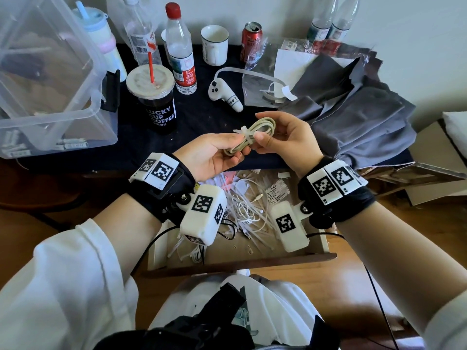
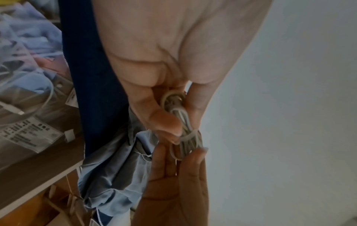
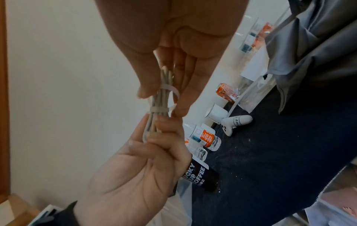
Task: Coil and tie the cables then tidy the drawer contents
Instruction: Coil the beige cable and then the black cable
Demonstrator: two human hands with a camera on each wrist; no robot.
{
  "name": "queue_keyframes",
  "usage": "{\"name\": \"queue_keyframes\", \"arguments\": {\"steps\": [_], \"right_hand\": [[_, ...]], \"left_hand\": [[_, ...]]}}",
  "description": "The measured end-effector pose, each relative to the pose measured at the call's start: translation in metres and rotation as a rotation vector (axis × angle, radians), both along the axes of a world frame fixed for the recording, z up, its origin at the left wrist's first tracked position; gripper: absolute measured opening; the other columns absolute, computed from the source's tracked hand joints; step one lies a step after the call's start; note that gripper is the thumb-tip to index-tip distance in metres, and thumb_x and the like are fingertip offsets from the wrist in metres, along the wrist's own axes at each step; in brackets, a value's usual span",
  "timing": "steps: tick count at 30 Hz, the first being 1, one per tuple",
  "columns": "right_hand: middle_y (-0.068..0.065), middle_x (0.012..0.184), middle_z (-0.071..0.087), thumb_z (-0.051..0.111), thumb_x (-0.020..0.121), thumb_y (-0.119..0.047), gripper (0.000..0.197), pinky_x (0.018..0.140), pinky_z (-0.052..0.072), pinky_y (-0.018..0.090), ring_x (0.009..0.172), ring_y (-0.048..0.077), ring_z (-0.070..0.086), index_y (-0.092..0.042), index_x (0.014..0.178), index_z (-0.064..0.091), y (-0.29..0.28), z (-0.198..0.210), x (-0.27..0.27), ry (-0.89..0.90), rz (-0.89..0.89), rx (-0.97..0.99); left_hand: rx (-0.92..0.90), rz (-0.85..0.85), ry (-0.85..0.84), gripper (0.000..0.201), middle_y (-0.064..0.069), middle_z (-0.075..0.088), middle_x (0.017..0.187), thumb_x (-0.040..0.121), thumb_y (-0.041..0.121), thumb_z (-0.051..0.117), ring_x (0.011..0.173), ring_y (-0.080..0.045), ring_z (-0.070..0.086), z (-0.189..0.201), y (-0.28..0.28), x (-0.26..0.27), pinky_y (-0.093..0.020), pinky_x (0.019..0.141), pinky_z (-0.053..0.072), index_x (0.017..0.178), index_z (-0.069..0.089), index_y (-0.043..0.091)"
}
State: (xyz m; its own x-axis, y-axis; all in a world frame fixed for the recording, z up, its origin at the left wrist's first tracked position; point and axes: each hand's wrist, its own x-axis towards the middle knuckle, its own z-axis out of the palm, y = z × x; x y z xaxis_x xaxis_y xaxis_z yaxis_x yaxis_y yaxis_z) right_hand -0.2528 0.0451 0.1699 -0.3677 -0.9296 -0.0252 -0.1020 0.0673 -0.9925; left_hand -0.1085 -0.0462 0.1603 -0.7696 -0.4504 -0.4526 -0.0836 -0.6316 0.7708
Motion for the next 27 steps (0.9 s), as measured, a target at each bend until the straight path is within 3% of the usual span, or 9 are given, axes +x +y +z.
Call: {"name": "queue_keyframes", "arguments": {"steps": [6, 12, 14, 17, 20, 24, 27], "right_hand": [[0.005, 0.079, 0.064, 0.072, 0.075, 0.002, 0.036, 0.059, 0.056, 0.021, 0.059, 0.008, 0.063, -0.005, 0.108, 0.059, -0.001, 0.001, -0.001, 0.009, 0.007, 0.033], [0.004, 0.073, 0.063, 0.071, 0.079, -0.008, 0.017, 0.054, 0.05, 0.018, 0.056, 0.008, 0.061, -0.017, 0.091, 0.063, 0.001, -0.002, 0.002, 0.06, 0.05, 0.127], [0.0, 0.07, 0.063, 0.071, 0.081, -0.017, 0.009, 0.058, 0.049, 0.018, 0.057, 0.006, 0.059, -0.023, 0.084, 0.065, 0.0, -0.004, 0.002, 0.187, 0.065, 0.16], [-0.007, 0.071, 0.065, 0.072, 0.08, -0.026, 0.015, 0.073, 0.053, 0.03, 0.067, 0.008, 0.062, -0.033, 0.07, 0.064, -0.002, -0.007, 0.002, 0.361, 0.072, 0.186], [-0.006, 0.074, 0.063, 0.076, 0.077, -0.019, 0.023, 0.077, 0.053, 0.038, 0.071, 0.013, 0.061, -0.032, 0.064, 0.061, -0.004, -0.007, 0.005, 0.337, 0.02, 0.161], [-0.006, 0.078, 0.055, 0.076, 0.074, -0.008, 0.03, 0.069, 0.048, 0.029, 0.068, 0.013, 0.055, -0.026, 0.062, 0.056, -0.007, -0.01, 0.01, 0.299, -0.041, 0.098], [-0.008, 0.074, 0.052, 0.073, 0.077, -0.006, 0.031, 0.069, 0.045, 0.027, 0.067, 0.009, 0.051, -0.025, 0.062, 0.054, -0.009, -0.015, 0.01, 0.303, -0.04, 0.117]], "left_hand": [[-0.131, -0.031, -0.038, 0.015, 0.001, 0.064, 0.062, 0.094, 0.004, 0.048, 0.051, -0.004, 0.053, 0.0, 0.005, -0.002, -0.012, 0.049, 0.044, 0.089, 0.062, 0.005], [-0.197, -0.011, -0.059, 0.016, -0.004, 0.064, 0.066, 0.09, -0.001, 0.053, 0.054, -0.008, 0.055, -0.006, 0.005, -0.001, -0.014, 0.046, 0.041, 0.097, 0.059, 0.012], [-0.247, -0.025, -0.087, 0.016, -0.003, 0.064, 0.064, 0.088, -0.002, 0.056, 0.051, -0.005, 0.054, -0.008, 0.003, 0.0, -0.013, 0.044, 0.04, 0.096, 0.062, 0.011], [-0.313, -0.05, -0.149, 0.015, -0.002, 0.062, 0.06, 0.085, -0.003, 0.059, 0.046, -0.003, 0.05, -0.01, 0.003, 0.0, -0.013, 0.042, 0.039, 0.089, 0.066, 0.01], [-0.35, -0.077, -0.158, 0.017, -0.004, 0.055, 0.064, 0.086, -0.002, 0.059, 0.047, -0.005, 0.046, -0.012, 0.003, 0.0, -0.014, 0.04, 0.037, 0.09, 0.066, 0.013], [-0.38, -0.084, -0.135, 0.027, -0.003, 0.05, 0.064, 0.086, -0.006, 0.054, 0.043, -0.004, 0.04, -0.016, 0.001, -0.001, -0.013, 0.036, 0.029, 0.095, 0.062, 0.019], [-0.44, -0.135, -0.161, 0.03, 0.0, 0.052, 0.06, 0.086, -0.009, 0.054, 0.04, -0.002, 0.038, -0.017, 0.0, -0.002, -0.012, 0.033, 0.024, 0.094, 0.062, 0.02]]}}
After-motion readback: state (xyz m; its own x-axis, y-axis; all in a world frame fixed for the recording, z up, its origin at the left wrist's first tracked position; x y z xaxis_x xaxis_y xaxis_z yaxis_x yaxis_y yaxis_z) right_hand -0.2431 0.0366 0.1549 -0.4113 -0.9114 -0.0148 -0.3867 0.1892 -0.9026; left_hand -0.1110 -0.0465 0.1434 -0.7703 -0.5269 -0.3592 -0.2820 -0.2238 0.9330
